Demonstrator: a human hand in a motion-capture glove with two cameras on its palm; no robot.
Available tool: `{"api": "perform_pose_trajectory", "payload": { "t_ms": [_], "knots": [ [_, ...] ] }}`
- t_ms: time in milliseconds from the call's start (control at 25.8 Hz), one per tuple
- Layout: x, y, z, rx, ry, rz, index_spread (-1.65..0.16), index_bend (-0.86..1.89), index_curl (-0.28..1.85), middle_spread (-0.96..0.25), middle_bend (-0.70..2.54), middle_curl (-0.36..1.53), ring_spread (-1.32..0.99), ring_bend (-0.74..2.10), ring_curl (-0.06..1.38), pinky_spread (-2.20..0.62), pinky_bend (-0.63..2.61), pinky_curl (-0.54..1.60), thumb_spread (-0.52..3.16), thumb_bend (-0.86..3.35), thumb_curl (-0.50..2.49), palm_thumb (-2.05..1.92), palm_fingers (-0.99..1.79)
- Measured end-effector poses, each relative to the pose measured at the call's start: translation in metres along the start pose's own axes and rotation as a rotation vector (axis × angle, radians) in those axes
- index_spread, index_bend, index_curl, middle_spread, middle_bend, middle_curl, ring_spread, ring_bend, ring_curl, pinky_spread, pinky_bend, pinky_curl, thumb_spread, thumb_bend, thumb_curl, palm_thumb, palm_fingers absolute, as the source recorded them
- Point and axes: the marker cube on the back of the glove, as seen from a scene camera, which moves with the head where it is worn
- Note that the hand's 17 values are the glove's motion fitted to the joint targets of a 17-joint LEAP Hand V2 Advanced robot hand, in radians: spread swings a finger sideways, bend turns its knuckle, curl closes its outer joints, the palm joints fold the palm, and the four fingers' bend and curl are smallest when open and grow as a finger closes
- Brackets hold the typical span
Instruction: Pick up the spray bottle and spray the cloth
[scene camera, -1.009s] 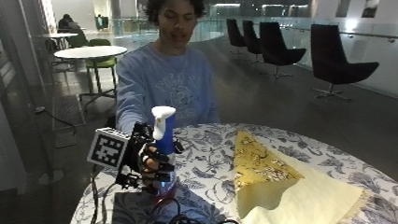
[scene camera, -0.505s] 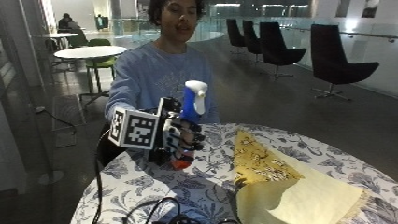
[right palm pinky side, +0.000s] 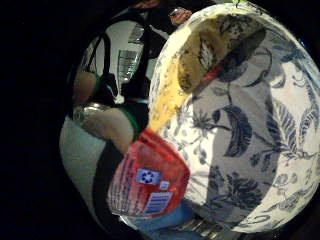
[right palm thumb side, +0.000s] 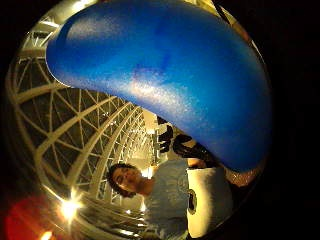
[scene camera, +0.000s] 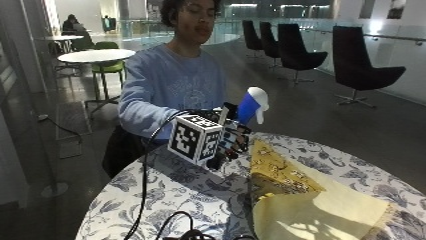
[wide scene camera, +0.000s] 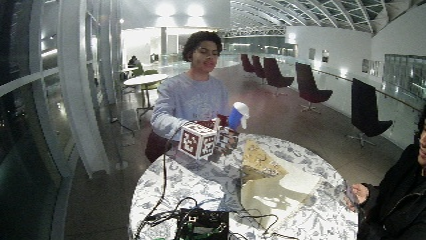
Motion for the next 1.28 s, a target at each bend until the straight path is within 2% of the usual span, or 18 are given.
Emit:
{"api": "perform_pose_trajectory", "payload": {
  "t_ms": [543, 1281],
  "knots": [
    [0.017, -0.016, 0.029, -0.079, 0.025, 0.203, -0.22, 0.12, 0.35, -0.08, 0.29, 0.50, -0.06, 0.53, 0.42, 0.29, 0.20, 0.34, 0.64, -0.03, 0.64, 0.93, 1.08],
    [0.016, -0.022, 0.048, -0.126, 0.005, 0.302, -0.20, 0.11, 0.33, -0.07, 0.30, 0.52, -0.05, 0.55, 0.43, 0.29, 0.20, 0.35, 0.66, -0.03, 0.66, 0.93, 1.08]
  ]
}}
